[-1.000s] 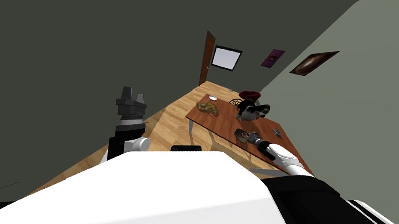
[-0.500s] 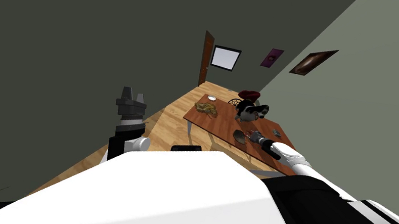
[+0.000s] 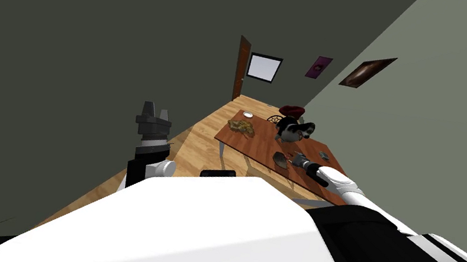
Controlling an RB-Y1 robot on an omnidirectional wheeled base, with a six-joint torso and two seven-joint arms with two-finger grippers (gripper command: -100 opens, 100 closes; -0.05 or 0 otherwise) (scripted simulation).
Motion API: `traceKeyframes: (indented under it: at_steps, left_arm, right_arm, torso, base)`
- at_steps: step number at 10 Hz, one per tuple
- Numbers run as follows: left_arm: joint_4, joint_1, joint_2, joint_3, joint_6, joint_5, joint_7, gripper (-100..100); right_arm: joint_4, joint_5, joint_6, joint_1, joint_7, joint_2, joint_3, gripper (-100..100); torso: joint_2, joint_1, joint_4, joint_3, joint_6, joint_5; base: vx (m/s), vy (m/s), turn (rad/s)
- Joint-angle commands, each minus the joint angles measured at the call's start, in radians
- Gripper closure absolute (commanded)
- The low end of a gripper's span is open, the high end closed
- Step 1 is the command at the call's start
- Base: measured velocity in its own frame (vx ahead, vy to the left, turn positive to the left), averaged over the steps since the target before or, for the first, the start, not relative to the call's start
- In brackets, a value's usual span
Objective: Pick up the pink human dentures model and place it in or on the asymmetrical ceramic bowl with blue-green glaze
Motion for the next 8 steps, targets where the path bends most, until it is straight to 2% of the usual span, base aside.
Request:
traceKeyframes:
  at_steps: [1,4,5,6,7,8]
  left_arm:
    - [0.000,0.000,0.000,0.000,0.000,0.000,0.000,0]
    - [0.000,0.000,0.000,0.000,0.000,0.000,0.000,0]
    - [0.000,0.000,0.000,0.000,0.000,0.000,0.000,0]
    - [0.000,0.000,0.000,0.000,0.000,0.000,0.000,0]
    - [0.000,0.000,0.000,0.000,0.000,0.000,0.000,0]
    - [0.000,0.000,0.000,0.000,0.000,0.000,0.000,0]
  right_arm:
    - [-0.003,-0.011,-0.024,0.006,-0.019,-0.039,-0.013,-100]
    - [-0.009,-0.029,-0.064,0.016,-0.051,-0.104,-0.033,-100]
    - [-0.010,-0.032,-0.072,0.018,-0.058,-0.117,-0.038,-100]
    - [-0.007,-0.030,-0.067,0.017,-0.048,-0.105,-0.036,-100]
    - [-0.009,-0.031,-0.069,0.019,-0.051,-0.107,-0.038,0]
    - [-0.008,-0.030,-0.069,0.019,-0.051,-0.107,-0.038,0]
  torso:
    - [0.000,0.000,0.000,0.000,0.000,0.000]
    - [-0.001,0.003,0.000,0.000,0.000,0.001]
    - [-0.001,0.002,0.000,0.000,0.000,0.001]
    - [-0.001,0.002,0.000,0.000,0.000,0.001]
    - [0.000,0.001,0.000,0.000,0.000,0.000]
    - [0.000,0.000,0.000,0.000,0.000,0.000]
  base:
    - [0.008,0.022,-0.077]
    - [0.010,0.035,-0.067]
    - [0.013,0.031,-0.041]
    - [0.006,0.014,-0.009]
    - [0.000,0.000,0.000]
    - [0.000,0.000,0.000]
